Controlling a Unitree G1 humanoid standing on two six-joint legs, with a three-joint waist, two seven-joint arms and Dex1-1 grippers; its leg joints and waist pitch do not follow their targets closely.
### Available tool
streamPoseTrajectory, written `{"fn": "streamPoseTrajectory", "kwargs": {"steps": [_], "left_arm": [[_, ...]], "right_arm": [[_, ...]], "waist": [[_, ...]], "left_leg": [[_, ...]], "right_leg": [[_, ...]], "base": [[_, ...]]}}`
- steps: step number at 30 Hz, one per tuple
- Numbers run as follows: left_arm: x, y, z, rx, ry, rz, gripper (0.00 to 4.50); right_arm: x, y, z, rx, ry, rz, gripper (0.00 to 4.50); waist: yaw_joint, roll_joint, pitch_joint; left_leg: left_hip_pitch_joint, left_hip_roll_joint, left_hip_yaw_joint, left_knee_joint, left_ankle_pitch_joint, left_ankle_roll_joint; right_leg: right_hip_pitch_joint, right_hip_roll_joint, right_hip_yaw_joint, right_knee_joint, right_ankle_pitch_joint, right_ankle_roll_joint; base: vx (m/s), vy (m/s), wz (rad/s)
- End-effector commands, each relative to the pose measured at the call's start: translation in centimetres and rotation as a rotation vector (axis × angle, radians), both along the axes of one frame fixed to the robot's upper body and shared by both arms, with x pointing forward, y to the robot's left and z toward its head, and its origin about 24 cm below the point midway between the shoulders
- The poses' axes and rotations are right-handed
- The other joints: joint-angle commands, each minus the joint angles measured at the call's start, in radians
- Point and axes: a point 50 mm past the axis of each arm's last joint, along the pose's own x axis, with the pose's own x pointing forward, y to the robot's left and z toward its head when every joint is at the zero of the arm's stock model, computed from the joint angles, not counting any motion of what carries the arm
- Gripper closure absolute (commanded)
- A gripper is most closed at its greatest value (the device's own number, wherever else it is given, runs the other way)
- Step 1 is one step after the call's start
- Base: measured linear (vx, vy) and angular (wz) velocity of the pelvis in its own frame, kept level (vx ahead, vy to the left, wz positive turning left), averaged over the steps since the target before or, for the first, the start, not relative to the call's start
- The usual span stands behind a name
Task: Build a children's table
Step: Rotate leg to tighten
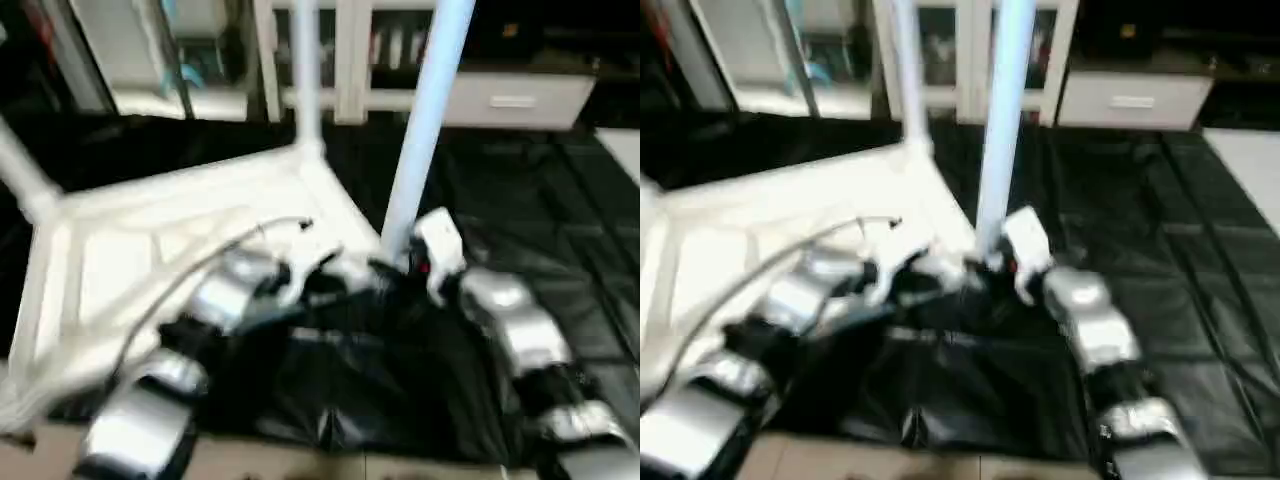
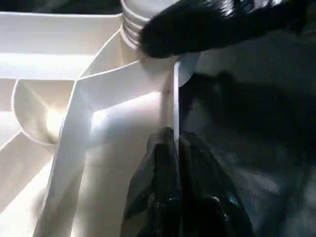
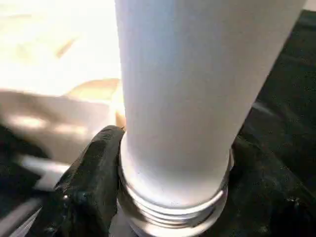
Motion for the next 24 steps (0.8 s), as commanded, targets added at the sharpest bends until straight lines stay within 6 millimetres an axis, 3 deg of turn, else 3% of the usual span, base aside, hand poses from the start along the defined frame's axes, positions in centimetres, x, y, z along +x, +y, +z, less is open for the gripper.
{"fn": "streamPoseTrajectory", "kwargs": {"steps": [1,2,7,11,12,13,14,15,16,18,19,21,22,23,24], "left_arm": [[0.3,-0.9,0.0,-0.023,-0.006,0.042,4.50],[1.1,-1.2,0.2,-0.002,-0.049,0.148,4.50],[2.2,-1.4,0.4,0.040,-0.137,0.323,4.50],[2.2,-1.8,0.3,0.050,-0.145,0.331,4.50],[2.2,-1.8,0.2,0.051,-0.145,0.327,4.50],[2.1,-1.8,0.1,0.053,-0.145,0.323,4.50],[2.1,-1.8,0.0,0.057,-0.144,0.313,4.50],[2.1,-1.8,0.0,0.059,-0.144,0.307,4.50],[2.0,-1.7,-0.1,0.064,-0.139,0.290,4.50],[2.0,-1.6,-0.2,0.066,-0.137,0.284,4.50],[1.9,-1.5,-0.3,0.063,-0.132,0.267,4.50],[1.7,-1.4,-0.4,0.059,-0.126,0.230,4.50],[1.6,-1.3,-0.6,0.061,-0.114,0.211,4.50],[1.4,-1.2,-0.7,0.060,-0.106,0.165,4.50],[1.2,-1.1,-0.7,0.061,-0.101,0.135,4.50]], "right_arm": [[0.0,0.1,-1.6,-0.060,0.060,-0.106,1.77],[0.3,1.0,-2.3,-0.116,0.064,-0.218,1.77],[0.8,2.2,-2.4,-0.143,0.046,-0.418,1.78],[1.1,2.8,-2.0,-0.154,0.012,-0.431,1.78],[1.2,2.7,-1.9,-0.131,0.013,-0.433,1.78],[1.3,2.8,-1.7,-0.067,0.016,-0.433,1.78],[1.4,3.0,-1.4,-0.005,0.007,-0.410,1.78],[1.4,3.1,-1.2,0.010,-0.003,-0.390,1.78],[1.4,3.3,-0.6,0.040,-0.043,-0.335,1.78],[1.4,3.4,-0.3,0.058,-0.061,-0.315,1.22],[1.4,3.4,0.5,0.104,-0.091,-0.262,1.08],[1.4,2.9,1.3,0.095,-0.145,-0.215,1.06],[1.4,2.6,1.5,0.096,-0.147,-0.182,0.73],[1.2,2.2,1.9,0.083,-0.152,-0.123,0.73],[1.2,1.9,2.1,0.076,-0.152,-0.082,0.66]], "waist": [[0.000,-0.014,-0.059],[-0.001,-0.016,-0.060],[0.008,-0.018,-0.062],[0.015,-0.017,-0.064],[0.013,-0.022,-0.063],[0.015,-0.019,-0.064],[0.016,-0.014,-0.064],[0.015,-0.017,-0.063],[0.018,-0.010,-0.064],[0.018,-0.015,-0.064],[0.021,-0.009,-0.065],[0.022,-0.009,-0.066],[0.021,-0.011,-0.067],[0.012,-0.007,-0.066],[0.010,-0.005,-0.067]], "left_leg": [[0.015,0.040,-0.032,-0.087,-0.344,0.004],[0.014,0.037,-0.029,-0.085,-0.337,0.005],[0.020,0.039,-0.026,-0.087,-0.313,0.006],[0.013,0.041,-0.026,-0.090,-0.294,0.016],[0.012,0.041,-0.025,-0.090,-0.294,0.020],[0.012,0.040,-0.024,-0.089,-0.294,0.024],[0.012,0.041,-0.025,-0.089,-0.293,0.026],[0.010,0.040,-0.024,-0.089,-0.296,0.031],[0.011,0.041,-0.025,-0.089,-0.288,0.032],[0.010,0.042,-0.024,-0.089,-0.281,0.035],[0.011,0.043,-0.024,-0.089,-0.277,0.039],[0.006,0.043,-0.025,-0.089,-0.277,0.048],[0.004,0.043,-0.026,-0.089,-0.268,0.050],[-0.001,0.042,-0.027,-0.090,-0.260,0.052],[0.002,0.042,-0.026,-0.087,-0.265,0.058]], "right_leg": [[0.030,-0.053,0.028,-0.087,-0.455,-0.179],[0.027,-0.053,0.030,-0.085,-0.443,-0.180],[0.028,-0.053,0.033,-0.084,-0.396,-0.186],[0.033,-0.055,0.034,-0.076,-0.337,-0.188],[0.033,-0.053,0.034,-0.076,-0.331,-0.188],[0.034,-0.055,0.035,-0.075,-0.322,-0.191],[0.035,-0.057,0.035,-0.075,-0.319,-0.194],[0.036,-0.056,0.034,-0.076,-0.319,-0.193],[0.037,-0.057,0.035,-0.073,-0.310,-0.195],[0.038,-0.057,0.035,-0.073,-0.295,-0.198],[0.039,-0.056,0.035,-0.072,-0.282,-0.202],[0.045,-0.055,0.034,-0.070,-0.251,-0.201],[0.047,-0.056,0.033,-0.066,-0.240,-0.203],[0.051,-0.055,0.032,-0.065,-0.225,-0.209],[0.051,-0.055,0.031,-0.066,-0.228,-0.220]], "base": [[0.000,0.000,0.00],[0.000,0.000,0.00],[0.000,0.000,0.00],[0.000,0.000,0.00],[0.000,0.000,0.00],[0.000,0.000,0.00],[0.000,0.000,0.00],[0.000,0.000,0.00],[0.000,0.000,0.00],[0.000,0.000,0.00],[0.000,0.000,0.00],[0.000,0.000,0.00],[0.000,0.000,0.00],[0.000,0.000,0.00],[0.000,0.000,0.00]]}}
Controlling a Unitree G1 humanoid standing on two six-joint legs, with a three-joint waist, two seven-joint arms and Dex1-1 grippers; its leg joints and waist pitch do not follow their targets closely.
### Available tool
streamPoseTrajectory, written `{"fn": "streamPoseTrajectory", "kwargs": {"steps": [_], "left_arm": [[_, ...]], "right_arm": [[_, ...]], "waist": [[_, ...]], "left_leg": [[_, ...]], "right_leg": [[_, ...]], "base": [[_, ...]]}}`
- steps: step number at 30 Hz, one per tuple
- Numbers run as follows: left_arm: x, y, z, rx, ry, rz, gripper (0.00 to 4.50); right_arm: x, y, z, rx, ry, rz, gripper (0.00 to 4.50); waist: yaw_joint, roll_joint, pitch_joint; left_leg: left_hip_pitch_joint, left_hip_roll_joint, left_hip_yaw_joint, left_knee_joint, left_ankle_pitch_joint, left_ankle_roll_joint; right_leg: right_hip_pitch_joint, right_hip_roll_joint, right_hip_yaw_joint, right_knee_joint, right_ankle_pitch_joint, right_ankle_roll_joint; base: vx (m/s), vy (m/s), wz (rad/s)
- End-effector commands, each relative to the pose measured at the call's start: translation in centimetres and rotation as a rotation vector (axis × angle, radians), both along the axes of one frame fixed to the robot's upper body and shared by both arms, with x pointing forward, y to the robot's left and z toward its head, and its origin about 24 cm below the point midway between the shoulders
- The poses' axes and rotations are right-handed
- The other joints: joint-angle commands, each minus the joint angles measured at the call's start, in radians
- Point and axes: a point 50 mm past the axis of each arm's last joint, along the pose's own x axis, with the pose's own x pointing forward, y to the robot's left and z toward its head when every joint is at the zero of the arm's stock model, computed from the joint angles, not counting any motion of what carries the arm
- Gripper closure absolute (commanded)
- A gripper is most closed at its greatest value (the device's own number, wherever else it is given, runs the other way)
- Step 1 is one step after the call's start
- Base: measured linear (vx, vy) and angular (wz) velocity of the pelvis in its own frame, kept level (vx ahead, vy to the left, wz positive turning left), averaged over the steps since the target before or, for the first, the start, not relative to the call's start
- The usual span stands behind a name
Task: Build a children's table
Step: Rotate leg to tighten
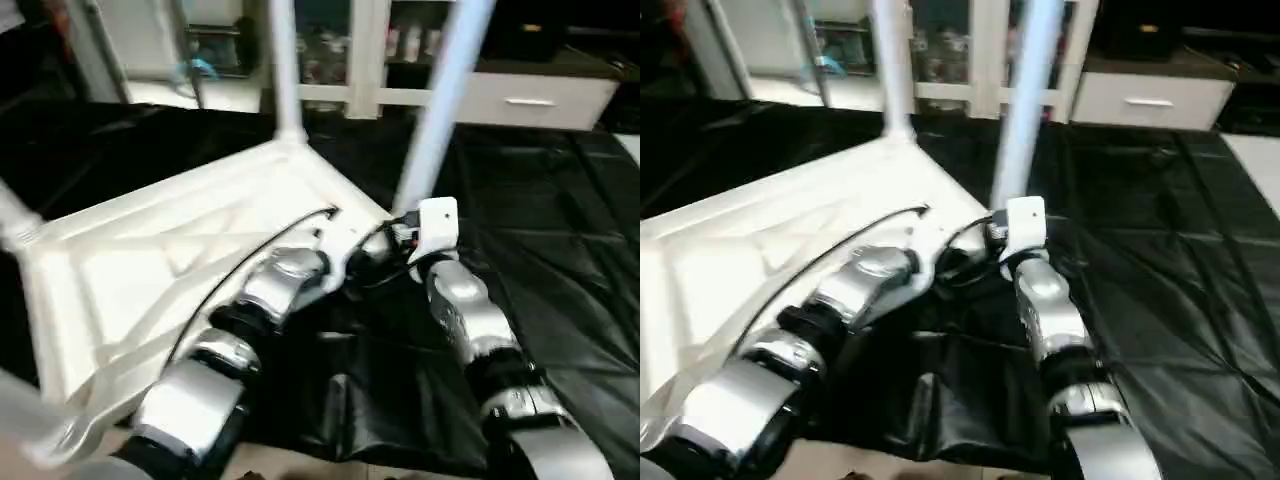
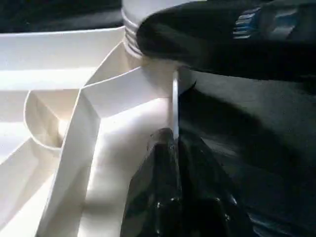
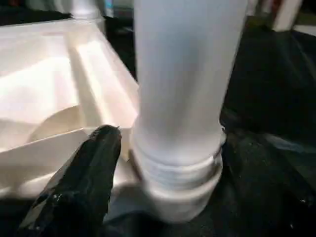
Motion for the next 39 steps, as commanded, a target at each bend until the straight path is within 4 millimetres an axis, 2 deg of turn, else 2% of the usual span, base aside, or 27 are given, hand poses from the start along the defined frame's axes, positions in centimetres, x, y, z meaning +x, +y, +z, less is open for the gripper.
{"fn": "streamPoseTrajectory", "kwargs": {"steps": [1,2,4,5,10,12,16,21,22,23,24,26,27,30,31,33,39], "left_arm": [[-0.7,0.7,-1.1,0.032,0.045,-0.057,4.50],[-0.9,0.8,-1.0,0.033,0.040,-0.107,4.50],[-1.1,1.0,-1.1,0.030,0.059,-0.150,4.50],[-1.3,1.1,-1.2,0.031,0.076,-0.166,4.50],[-2.6,1.8,-1.2,0.082,0.127,-0.401,4.50],[-3.2,2.2,-1.1,0.090,0.160,-0.487,4.50],[-4.7,3.2,-1.2,0.115,0.235,-0.644,4.50],[-5.2,3.6,-1.1,0.114,0.267,-0.661,4.50],[-5.2,3.6,-1.1,0.111,0.268,-0.655,4.50],[-5.2,3.7,-1.1,0.110,0.268,-0.653,4.50],[-5.2,3.7,-1.1,0.111,0.267,-0.651,4.50],[-5.3,3.8,-1.1,0.112,0.267,-0.649,4.50],[-5.3,3.9,-1.0,0.114,0.267,-0.648,4.50],[-5.4,4.0,-0.9,0.114,0.267,-0.642,4.50],[-5.4,4.1,-0.8,0.115,0.267,-0.638,4.50],[-5.4,4.2,-0.8,0.116,0.267,-0.634,4.50],[-5.7,4.6,-0.9,0.121,0.276,-0.625,4.50]], "right_arm": [[-0.2,0.5,1.3,-0.022,-0.032,0.176,0.66],[-0.6,0.0,1.6,-0.070,-0.047,0.276,0.54],[-1.0,-0.6,1.7,-0.106,-0.041,0.372,0.42],[-1.2,-1.0,1.8,-0.119,-0.032,0.417,0.31],[-2.8,-4.1,2.3,-0.165,0.046,0.611,0.31],[-3.5,-5.0,2.4,-0.180,0.079,0.664,0.31],[-4.6,-6.3,2.5,-0.204,0.143,0.756,0.31],[-5.7,-6.1,2.6,-0.193,0.185,0.860,0.31],[-5.9,-5.9,2.4,-0.201,0.201,0.888,0.31],[-6.1,-5.9,2.3,-0.204,0.210,0.901,0.31],[-6.1,-5.8,2.2,-0.206,0.218,0.911,0.31],[-6.1,-5.7,2.1,-0.206,0.223,0.916,0.31],[-5.9,-5.6,2.0,-0.214,0.227,0.920,0.31],[-5.7,-5.4,1.9,-0.228,0.230,0.929,0.31],[-5.4,-5.2,1.9,-0.229,0.222,0.923,0.31],[-5.2,-5.1,2.0,-0.228,0.213,0.917,0.31],[-4.9,-4.7,2.1,-0.211,0.209,0.916,0.74]], "waist": [[0.006,-0.010,-0.069],[0.009,-0.004,-0.069],[0.013,-0.005,-0.069],[0.014,0.000,-0.070],[0.026,-0.001,-0.067],[0.034,0.002,-0.063],[0.045,0.006,-0.062],[0.053,0.004,-0.065],[0.055,-0.002,-0.067],[0.054,0.000,-0.067],[0.054,-0.003,-0.067],[0.055,-0.004,-0.067],[0.055,-0.009,-0.067],[0.055,-0.007,-0.065],[0.054,-0.013,-0.065],[0.055,-0.009,-0.066],[0.054,-0.012,-0.067]], "left_leg": [[0.005,0.044,-0.026,-0.080,-0.255,0.066],[0.007,0.044,-0.027,-0.080,-0.250,0.067],[0.005,0.047,-0.024,-0.075,-0.238,0.086],[0.005,0.046,-0.023,-0.073,-0.227,0.093],[0.007,0.055,-0.025,-0.076,-0.237,0.101],[0.012,0.059,-0.022,-0.078,-0.262,0.095],[0.021,0.062,-0.020,-0.083,-0.309,0.060],[0.019,0.061,-0.022,-0.083,-0.283,0.046],[0.018,0.063,-0.023,-0.083,-0.265,0.051],[0.015,0.061,-0.022,-0.081,-0.249,0.061],[0.015,0.060,-0.020,-0.079,-0.243,0.065],[0.013,0.059,-0.021,-0.078,-0.235,0.072],[0.012,0.059,-0.021,-0.077,-0.230,0.074],[0.012,0.059,-0.022,-0.079,-0.235,0.069],[0.013,0.058,-0.021,-0.078,-0.235,0.068],[0.013,0.059,-0.022,-0.078,-0.227,0.066],[0.012,0.058,-0.021,-0.076,-0.204,0.075]], "right_leg": [[0.054,-0.055,0.032,-0.064,-0.220,-0.231],[0.055,-0.055,0.031,-0.064,-0.217,-0.238],[0.057,-0.054,0.032,-0.060,-0.167,-0.260],[0.058,-0.054,0.032,-0.057,-0.142,-0.275],[0.062,-0.053,0.031,-0.057,-0.173,-0.291],[0.057,-0.054,0.033,-0.060,-0.210,-0.290],[0.049,-0.053,0.036,-0.063,-0.261,-0.278],[0.049,-0.053,0.038,-0.057,-0.236,-0.271],[0.053,-0.056,0.038,-0.053,-0.221,-0.274],[0.052,-0.057,0.038,-0.054,-0.212,-0.274],[0.051,-0.056,0.038,-0.055,-0.211,-0.274],[0.052,-0.058,0.037,-0.055,-0.224,-0.273],[0.051,-0.059,0.037,-0.057,-0.235,-0.268],[0.049,-0.059,0.037,-0.059,-0.272,-0.260],[0.049,-0.057,0.036,-0.060,-0.280,-0.256],[0.047,-0.058,0.037,-0.058,-0.276,-0.254],[0.050,-0.057,0.037,-0.053,-0.240,-0.262]], "base": [[0.000,0.000,0.00],[0.000,0.000,0.00],[0.000,0.000,0.00],[0.000,0.000,0.00],[0.000,0.000,0.00],[0.000,0.000,0.00],[0.000,0.000,0.00],[0.000,0.000,0.00],[0.000,0.000,0.00],[0.000,0.000,0.00],[0.000,0.000,0.00],[0.000,0.000,0.00],[0.000,0.000,0.00],[0.000,0.000,0.00],[0.000,0.000,0.00],[0.000,0.000,0.00],[0.000,0.000,0.00]]}}
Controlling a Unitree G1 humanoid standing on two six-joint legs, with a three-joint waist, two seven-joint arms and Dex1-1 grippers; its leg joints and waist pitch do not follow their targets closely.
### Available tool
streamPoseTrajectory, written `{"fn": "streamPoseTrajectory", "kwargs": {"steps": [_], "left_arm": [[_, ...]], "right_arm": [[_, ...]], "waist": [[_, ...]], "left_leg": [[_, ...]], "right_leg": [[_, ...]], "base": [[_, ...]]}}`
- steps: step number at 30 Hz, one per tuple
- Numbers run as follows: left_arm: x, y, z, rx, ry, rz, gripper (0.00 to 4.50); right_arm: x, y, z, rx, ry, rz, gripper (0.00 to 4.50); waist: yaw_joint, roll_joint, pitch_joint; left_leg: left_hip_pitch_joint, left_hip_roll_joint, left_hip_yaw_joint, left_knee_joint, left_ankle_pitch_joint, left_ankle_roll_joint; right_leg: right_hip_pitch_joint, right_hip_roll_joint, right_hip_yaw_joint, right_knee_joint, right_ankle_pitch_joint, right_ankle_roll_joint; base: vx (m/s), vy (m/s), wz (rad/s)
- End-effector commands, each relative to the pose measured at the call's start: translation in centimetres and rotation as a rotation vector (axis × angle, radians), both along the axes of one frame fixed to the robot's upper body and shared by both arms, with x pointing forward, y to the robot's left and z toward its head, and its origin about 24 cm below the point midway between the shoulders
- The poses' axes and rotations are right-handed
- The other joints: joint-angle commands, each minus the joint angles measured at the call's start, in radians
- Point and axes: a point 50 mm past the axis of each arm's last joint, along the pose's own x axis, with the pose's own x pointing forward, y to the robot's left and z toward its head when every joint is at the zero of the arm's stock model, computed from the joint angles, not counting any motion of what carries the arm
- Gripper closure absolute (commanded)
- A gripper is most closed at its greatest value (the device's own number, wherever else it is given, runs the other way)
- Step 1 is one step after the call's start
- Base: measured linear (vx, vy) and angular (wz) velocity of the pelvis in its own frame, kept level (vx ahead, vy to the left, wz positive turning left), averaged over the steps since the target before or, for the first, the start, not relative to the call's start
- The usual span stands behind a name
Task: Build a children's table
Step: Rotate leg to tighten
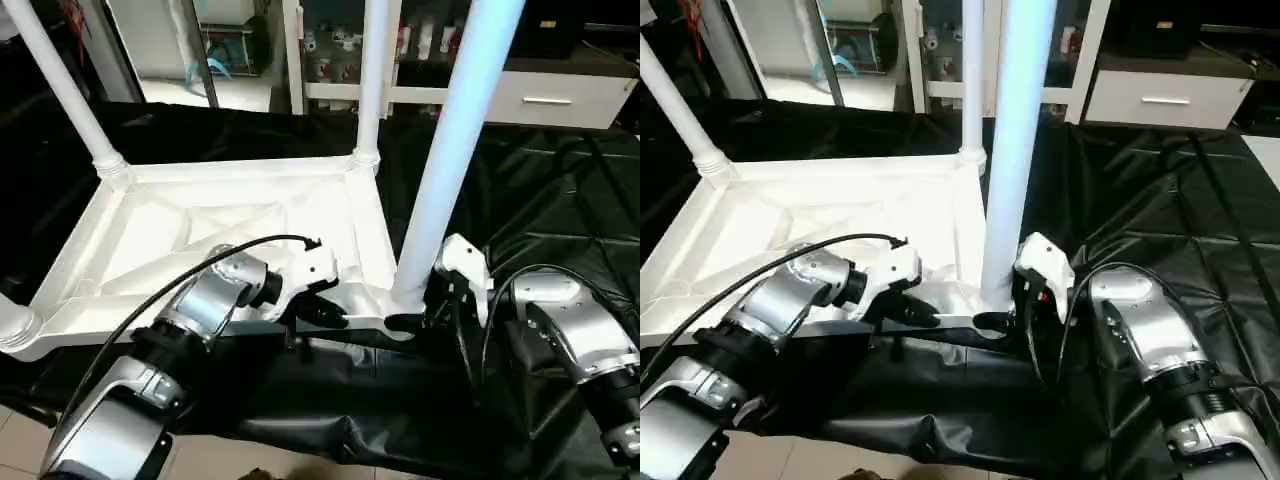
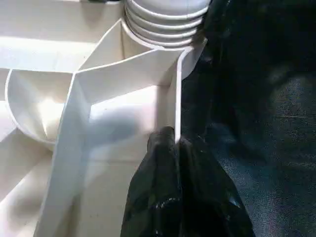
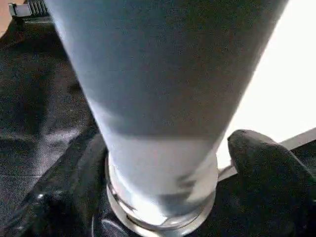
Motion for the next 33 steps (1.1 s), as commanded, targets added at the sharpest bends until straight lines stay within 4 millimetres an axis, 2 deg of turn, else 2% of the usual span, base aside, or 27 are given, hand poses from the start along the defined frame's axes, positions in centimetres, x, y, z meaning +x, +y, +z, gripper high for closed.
{"fn": "streamPoseTrajectory", "kwargs": {"steps": [1,3,5,8,9,14,17,19,20,21,22,24,25,26,27,28,29,30,31,32,33], "left_arm": [[-1.0,0.3,-1.5,0.048,0.073,-0.027,4.50],[-1.1,0.4,-1.5,0.051,0.075,-0.025,4.50],[-1.1,0.4,-1.6,0.055,0.075,-0.021,4.50],[-1.1,0.5,-1.6,0.055,0.075,-0.014,4.50],[-1.1,0.5,-1.6,0.056,0.075,-0.010,4.50],[-1.1,0.4,-1.7,0.052,0.071,0.015,4.50],[-0.6,0.1,-1.8,0.027,0.048,0.090,4.50],[0.2,-0.2,-1.8,-0.011,0.016,0.192,4.50],[0.6,-0.3,-1.7,-0.027,0.004,0.234,4.50],[1.1,-0.4,-1.6,-0.049,-0.018,0.303,4.50],[1.4,-0.5,-1.5,-0.057,-0.031,0.344,4.50],[2.0,-0.5,-1.4,-0.071,-0.060,0.427,4.50],[2.3,-0.6,-1.3,-0.078,-0.077,0.473,4.50],[2.4,-0.6,-1.3,-0.079,-0.080,0.480,4.50],[2.6,-0.7,-1.2,-0.082,-0.094,0.511,4.50],[2.8,-0.8,-1.2,-0.081,-0.109,0.537,4.50],[2.9,-0.9,-1.1,-0.076,-0.125,0.556,4.50],[2.9,-0.9,-1.1,-0.076,-0.125,0.556,4.50],[3.4,-1.2,-1.1,-0.068,-0.151,0.611,4.50],[3.4,-1.2,-1.1,-0.068,-0.151,0.611,4.50],[3.8,-1.6,-1.1,-0.059,-0.179,0.660,4.50]], "right_arm": [[0.3,0.5,0.4,-0.009,-0.018,0.022,0.93],[0.2,0.5,0.2,-0.020,-0.012,0.037,1.09],[0.2,0.5,0.1,-0.016,-0.008,0.038,1.22],[0.3,0.5,0.1,-0.014,-0.006,0.035,1.53],[0.3,0.5,0.0,-0.014,-0.006,0.035,1.58],[0.7,0.7,0.3,0.004,-0.024,0.002,1.76],[1.7,0.7,-0.2,-0.003,-0.057,-0.130,1.78],[2.4,0.8,-0.8,-0.020,-0.078,-0.254,1.78],[2.6,0.9,-1.1,-0.015,-0.080,-0.300,1.79],[2.9,1.2,-1.5,0.004,-0.073,-0.368,1.79],[3.1,1.5,-1.7,0.019,-0.069,-0.403,1.80],[3.4,2.5,-2.2,0.048,-0.057,-0.479,1.80],[3.6,3.3,-2.7,0.053,-0.052,-0.540,1.80],[3.7,3.4,-2.8,0.053,-0.052,-0.552,1.80],[3.9,3.8,-3.1,0.048,-0.051,-0.604,1.80],[4.1,4.2,-3.3,0.032,-0.061,-0.643,1.80],[4.2,4.5,-3.6,0.010,-0.074,-0.685,1.80],[4.2,4.5,-3.6,0.010,-0.074,-0.685,1.80],[4.6,5.0,-4.0,-0.017,-0.087,-0.780,1.80],[4.6,5.0,-4.0,-0.017,-0.087,-0.780,1.81],[4.8,5.5,-4.4,-0.049,-0.100,-0.875,1.81]], "waist": [[0.000,-0.022,-0.066],[-0.001,-0.022,-0.066],[-0.001,-0.029,-0.066],[-0.002,-0.026,-0.065],[-0.003,-0.029,-0.065],[-0.010,-0.030,-0.065],[-0.013,-0.029,-0.064],[-0.029,-0.031,-0.062],[-0.038,-0.050,-0.061],[-0.039,-0.048,-0.060],[-0.042,-0.040,-0.060],[-0.048,-0.063,-0.060],[-0.047,-0.054,-0.060],[-0.051,-0.068,-0.060],[-0.049,-0.058,-0.060],[-0.054,-0.071,-0.062],[-0.052,-0.063,-0.061],[-0.052,-0.063,-0.061],[-0.055,-0.077,-0.062],[-0.054,-0.072,-0.061],[-0.056,-0.079,-0.062]], "left_leg": [[0.009,0.056,-0.024,-0.074,-0.202,0.076],[0.009,0.056,-0.023,-0.074,-0.201,0.077],[0.009,0.055,-0.023,-0.073,-0.202,0.078],[0.010,0.056,-0.024,-0.074,-0.207,0.073],[0.010,0.055,-0.023,-0.074,-0.206,0.073],[0.009,0.054,-0.023,-0.073,-0.203,0.073],[0.010,0.053,-0.024,-0.074,-0.211,0.068],[0.008,0.049,-0.026,-0.076,-0.239,0.045],[0.009,0.047,-0.026,-0.077,-0.259,0.040],[0.008,0.046,-0.028,-0.076,-0.265,0.035],[0.014,0.045,-0.029,-0.077,-0.283,0.028],[0.011,0.046,-0.029,-0.079,-0.281,0.027],[0.013,0.048,-0.032,-0.080,-0.285,0.027],[0.010,0.048,-0.030,-0.080,-0.279,0.029],[0.010,0.049,-0.033,-0.083,-0.276,0.026],[0.007,0.048,-0.032,-0.082,-0.273,0.024],[0.012,0.049,-0.032,-0.083,-0.271,0.016],[0.012,0.049,-0.032,-0.083,-0.271,0.016],[0.012,0.049,-0.030,-0.083,-0.273,0.011],[0.016,0.048,-0.029,-0.084,-0.278,0.005],[0.017,0.048,-0.027,-0.083,-0.274,0.004]], "right_leg": [[0.048,-0.057,0.037,-0.054,-0.238,-0.265],[0.048,-0.056,0.037,-0.054,-0.239,-0.264],[0.048,-0.057,0.037,-0.056,-0.254,-0.261],[0.046,-0.056,0.037,-0.056,-0.266,-0.259],[0.047,-0.056,0.037,-0.057,-0.265,-0.257],[0.048,-0.055,0.037,-0.055,-0.256,-0.261],[0.046,-0.055,0.037,-0.058,-0.271,-0.259],[0.046,-0.054,0.035,-0.063,-0.318,-0.246],[0.046,-0.054,0.033,-0.071,-0.366,-0.230],[0.045,-0.055,0.033,-0.069,-0.391,-0.222],[0.039,-0.056,0.033,-0.077,-0.436,-0.207],[0.037,-0.055,0.033,-0.078,-0.437,-0.194],[0.037,-0.057,0.033,-0.078,-0.440,-0.190],[0.035,-0.056,0.033,-0.078,-0.434,-0.189],[0.036,-0.057,0.034,-0.074,-0.424,-0.190],[0.037,-0.057,0.034,-0.073,-0.416,-0.187],[0.032,-0.058,0.036,-0.074,-0.404,-0.188],[0.032,-0.058,0.036,-0.074,-0.404,-0.188],[0.033,-0.056,0.037,-0.071,-0.380,-0.191],[0.029,-0.055,0.038,-0.073,-0.379,-0.191],[0.028,-0.054,0.039,-0.073,-0.373,-0.191]], "base": [[0.000,0.000,0.00],[0.000,0.000,0.00],[0.000,0.000,0.00],[0.000,0.000,0.00],[0.000,0.000,0.00],[0.000,0.000,0.00],[0.000,0.000,0.00],[0.000,0.000,0.00],[0.000,0.000,0.00],[0.000,0.000,0.00],[0.000,0.000,0.00],[0.000,0.000,0.00],[0.000,0.000,0.00],[0.000,0.000,0.00],[0.000,0.000,0.00],[0.000,0.000,0.00],[0.000,0.000,0.00],[0.000,0.000,0.00],[0.000,0.000,0.00],[0.000,0.000,0.00],[0.000,0.000,0.00]]}}
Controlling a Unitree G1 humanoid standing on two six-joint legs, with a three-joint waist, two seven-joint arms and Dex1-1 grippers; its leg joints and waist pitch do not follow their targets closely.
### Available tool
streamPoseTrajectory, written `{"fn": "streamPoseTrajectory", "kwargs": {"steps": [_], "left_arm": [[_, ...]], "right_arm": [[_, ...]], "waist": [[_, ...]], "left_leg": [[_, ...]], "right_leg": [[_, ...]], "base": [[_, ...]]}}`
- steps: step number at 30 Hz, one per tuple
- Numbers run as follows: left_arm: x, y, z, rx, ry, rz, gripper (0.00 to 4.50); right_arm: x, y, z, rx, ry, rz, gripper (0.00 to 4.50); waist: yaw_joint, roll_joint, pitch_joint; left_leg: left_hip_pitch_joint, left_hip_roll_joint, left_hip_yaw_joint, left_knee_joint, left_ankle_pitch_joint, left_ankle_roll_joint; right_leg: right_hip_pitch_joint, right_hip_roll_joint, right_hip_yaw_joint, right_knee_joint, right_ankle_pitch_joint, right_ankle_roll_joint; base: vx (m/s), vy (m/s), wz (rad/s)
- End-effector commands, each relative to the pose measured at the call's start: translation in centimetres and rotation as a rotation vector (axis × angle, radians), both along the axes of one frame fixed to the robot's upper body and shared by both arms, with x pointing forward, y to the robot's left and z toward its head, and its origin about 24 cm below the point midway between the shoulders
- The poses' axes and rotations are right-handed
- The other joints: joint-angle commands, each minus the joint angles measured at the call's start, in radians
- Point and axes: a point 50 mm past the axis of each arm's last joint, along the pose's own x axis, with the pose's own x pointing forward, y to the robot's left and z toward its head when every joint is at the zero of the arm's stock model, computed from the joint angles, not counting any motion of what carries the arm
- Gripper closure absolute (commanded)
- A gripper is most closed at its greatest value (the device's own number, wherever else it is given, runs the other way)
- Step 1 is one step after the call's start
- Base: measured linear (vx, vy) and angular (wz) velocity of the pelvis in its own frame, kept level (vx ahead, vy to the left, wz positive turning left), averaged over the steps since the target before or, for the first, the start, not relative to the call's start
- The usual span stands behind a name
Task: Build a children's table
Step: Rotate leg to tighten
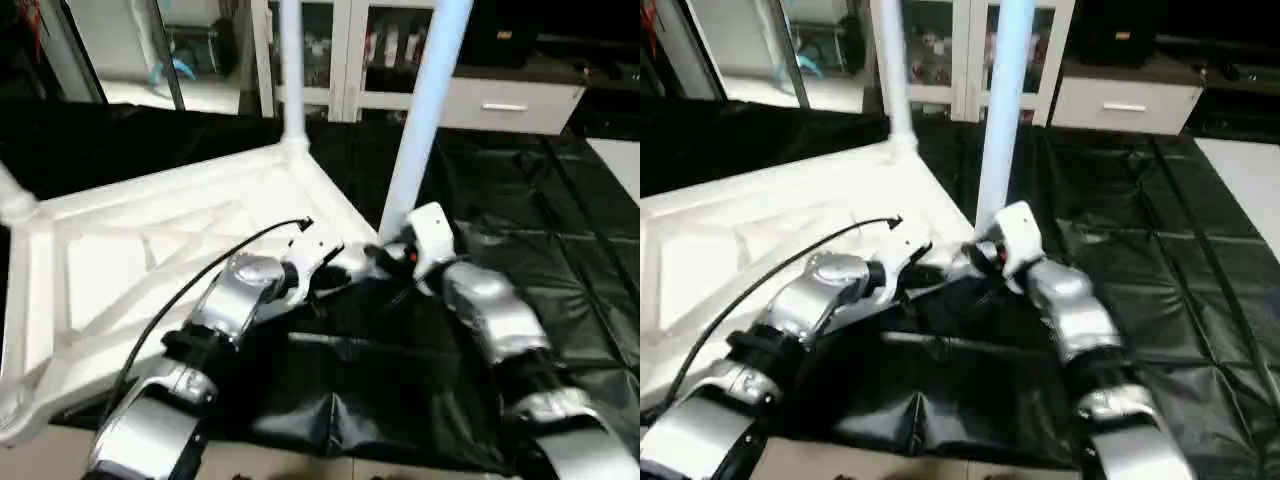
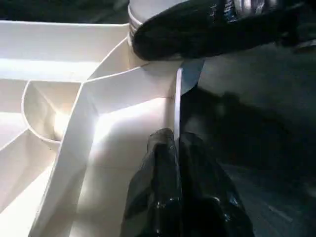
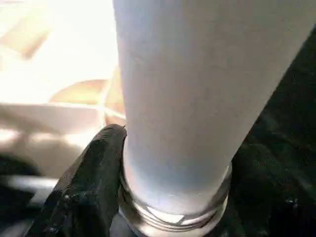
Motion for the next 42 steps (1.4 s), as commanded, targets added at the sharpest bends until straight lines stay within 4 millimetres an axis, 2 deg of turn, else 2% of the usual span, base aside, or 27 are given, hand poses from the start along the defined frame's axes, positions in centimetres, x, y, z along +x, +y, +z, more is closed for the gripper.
{"fn": "streamPoseTrajectory", "kwargs": {"steps": [1,3,5,6,11,12,13,14,16,17,18,19,20,21,22,23,24,27,31,32,37,40,42], "left_arm": [[1.0,0.3,-0.2,0.034,-0.037,0.165,4.50],[1.1,0.1,-0.2,0.036,-0.039,0.171,4.50],[1.2,-0.5,0.0,0.028,-0.041,0.175,4.50],[1.2,-0.8,0.1,0.020,-0.043,0.170,4.50],[1.1,-0.8,0.0,0.027,-0.041,0.138,4.50],[1.1,-0.7,0.0,0.027,-0.036,0.120,4.50],[1.0,-0.7,0.0,0.028,-0.032,0.107,4.50],[0.5,-0.2,-0.4,0.046,0.001,0.032,4.50],[0.0,0.3,-0.6,0.066,0.034,-0.027,4.50],[-0.3,0.6,-0.7,0.074,0.047,-0.060,4.50],[-0.6,1.0,-0.8,0.081,0.064,-0.101,4.50],[-0.9,1.3,-0.9,0.092,0.084,-0.135,4.50],[-0.9,1.3,-0.9,0.092,0.084,-0.135,4.50],[-1.2,1.6,-0.9,0.103,0.091,-0.177,4.50],[-2.0,2.4,-1.1,0.116,0.141,-0.264,4.50],[-2.0,2.4,-1.1,0.116,0.141,-0.264,4.50],[-2.5,2.6,-1.1,0.114,0.149,-0.342,4.50],[-4.0,3.3,-1.0,0.114,0.206,-0.510,4.50],[-4.0,3.5,-0.8,0.125,0.214,-0.528,4.50],[-4.0,3.5,-0.8,0.125,0.214,-0.527,4.50],[-3.8,3.2,-0.7,0.135,0.187,-0.509,4.50],[-4.0,3.1,-0.6,0.127,0.193,-0.515,4.50],[-4.0,3.1,-0.6,0.129,0.193,-0.513,4.50]], "right_arm": [[-0.4,0.4,-2.3,-0.121,0.066,-0.156,1.81],[-0.4,0.6,-2.4,-0.127,0.064,-0.178,1.82],[-0.4,1.4,-2.5,-0.137,0.059,-0.180,1.82],[-0.4,2.2,-2.5,-0.093,0.064,-0.148,1.82],[-0.3,2.6,-1.7,-0.028,0.016,-0.089,1.82],[-0.3,2.4,-1.6,-0.028,0.006,-0.077,1.82],[-0.3,2.2,-1.5,-0.029,0.000,-0.069,1.47],[-0.4,1.1,-1.0,-0.021,-0.023,-0.054,1.26],[-0.5,0.2,-0.6,-0.002,-0.020,-0.025,1.10],[-0.6,-0.4,-0.4,0.010,-0.016,-0.004,1.03],[-0.7,-1.1,-0.2,0.010,-0.007,0.020,1.03],[-0.9,-1.6,0.0,0.021,0.006,0.061,0.78],[-0.9,-1.6,0.0,0.021,0.006,0.061,0.70],[-1.0,-2.0,0.4,0.033,0.012,0.107,0.70],[-1.6,-3.0,1.2,0.044,0.027,0.243,0.65],[-1.6,-3.0,1.2,0.044,0.027,0.243,0.65],[-2.2,-3.5,1.6,0.018,0.026,0.333,0.47],[-3.8,-5.1,2.1,-0.070,0.058,0.539,0.23],[-4.5,-5.7,2.5,-0.086,0.103,0.635,0.23],[-4.6,-5.7,2.5,-0.087,0.104,0.637,0.23],[-4.9,-5.6,2.4,-0.109,0.132,0.713,0.23],[-4.6,-4.9,2.5,-0.096,0.124,0.727,0.23],[-4.5,-4.7,2.4,-0.093,0.120,0.728,0.23]], "waist": [[-0.001,-0.019,-0.060],[-0.001,-0.018,-0.061],[0.006,-0.021,-0.063],[0.005,-0.019,-0.063],[0.008,-0.016,-0.061],[0.008,-0.016,-0.061],[0.010,-0.014,-0.061],[0.015,-0.004,-0.062],[0.015,-0.013,-0.065],[0.017,-0.001,-0.064],[0.015,-0.005,-0.065],[0.015,-0.008,-0.067],[0.015,-0.007,-0.065],[0.017,0.018,-0.065],[0.012,0.012,-0.065],[0.016,0.006,-0.065],[0.017,0.018,-0.063],[0.025,0.018,-0.062],[0.031,0.023,-0.059],[0.031,0.019,-0.059],[0.033,0.016,-0.061],[0.035,0.012,-0.062],[0.036,0.014,-0.063]], "left_leg": [[0.017,0.049,-0.025,-0.087,-0.274,-0.003],[0.017,0.047,-0.025,-0.088,-0.273,-0.008],[0.014,0.047,-0.023,-0.086,-0.242,0.011],[0.013,0.046,-0.022,-0.085,-0.243,0.017],[0.012,0.047,-0.023,-0.087,-0.264,0.021],[0.012,0.047,-0.024,-0.088,-0.264,0.020],[0.012,0.047,-0.024,-0.088,-0.263,0.020],[0.012,0.048,-0.026,-0.089,-0.252,0.020],[0.009,0.049,-0.024,-0.087,-0.232,0.036],[0.007,0.049,-0.025,-0.086,-0.211,0.044],[0.005,0.049,-0.024,-0.086,-0.208,0.049],[0.004,0.050,-0.024,-0.084,-0.196,0.051],[0.005,0.051,-0.021,-0.081,-0.181,0.066],[0.007,0.050,-0.024,-0.082,-0.183,0.062],[0.012,0.052,-0.021,-0.083,-0.215,0.055],[0.009,0.053,-0.021,-0.080,-0.211,0.059],[0.009,0.053,-0.021,-0.081,-0.212,0.059],[0.011,0.057,-0.021,-0.081,-0.225,0.059],[0.016,0.059,-0.020,-0.085,-0.268,0.031],[0.017,0.059,-0.020,-0.085,-0.272,0.026],[0.013,0.057,-0.021,-0.082,-0.247,0.037],[0.011,0.056,-0.022,-0.080,-0.228,0.044],[0.012,0.057,-0.022,-0.079,-0.219,0.046]], "right_leg": [[0.027,-0.055,0.039,-0.073,-0.366,-0.194],[0.028,-0.055,0.039,-0.072,-0.363,-0.192],[0.033,-0.057,0.041,-0.067,-0.302,-0.195],[0.033,-0.057,0.041,-0.066,-0.295,-0.198],[0.035,-0.057,0.039,-0.071,-0.324,-0.187],[0.036,-0.057,0.040,-0.071,-0.322,-0.188],[0.036,-0.057,0.039,-0.071,-0.319,-0.189],[0.040,-0.057,0.039,-0.067,-0.293,-0.194],[0.044,-0.056,0.040,-0.061,-0.236,-0.205],[0.047,-0.056,0.040,-0.055,-0.203,-0.220],[0.049,-0.057,0.040,-0.057,-0.191,-0.226],[0.052,-0.057,0.040,-0.052,-0.172,-0.233],[0.050,-0.057,0.041,-0.049,-0.143,-0.259],[0.050,-0.058,0.040,-0.048,-0.141,-0.266],[0.051,-0.049,0.037,-0.054,-0.138,-0.272],[0.056,-0.052,0.039,-0.048,-0.120,-0.282],[0.051,-0.054,0.041,-0.048,-0.117,-0.287],[0.054,-0.051,0.040,-0.047,-0.129,-0.292],[0.048,-0.052,0.040,-0.052,-0.199,-0.287],[0.049,-0.051,0.040,-0.053,-0.207,-0.283],[0.050,-0.055,0.041,-0.053,-0.209,-0.280],[0.050,-0.057,0.040,-0.052,-0.207,-0.279],[0.050,-0.057,0.040,-0.050,-0.201,-0.281]], "base": [[0.000,0.000,0.00],[0.000,0.000,0.00],[0.000,0.000,0.00],[0.000,0.000,0.00],[0.000,0.000,0.00],[0.000,0.000,0.00],[0.000,0.000,0.00],[0.000,0.000,0.00],[0.000,0.000,0.00],[0.000,0.000,0.00],[0.000,0.000,0.00],[0.000,0.000,0.00],[0.000,0.000,0.00],[0.000,0.000,0.00],[0.000,0.000,0.00],[0.000,0.000,0.00],[0.000,0.000,0.00],[0.000,0.000,0.00],[0.000,0.000,0.00],[0.000,0.000,0.00],[0.000,0.000,0.00],[0.000,0.000,0.00],[0.000,0.000,0.00]]}}
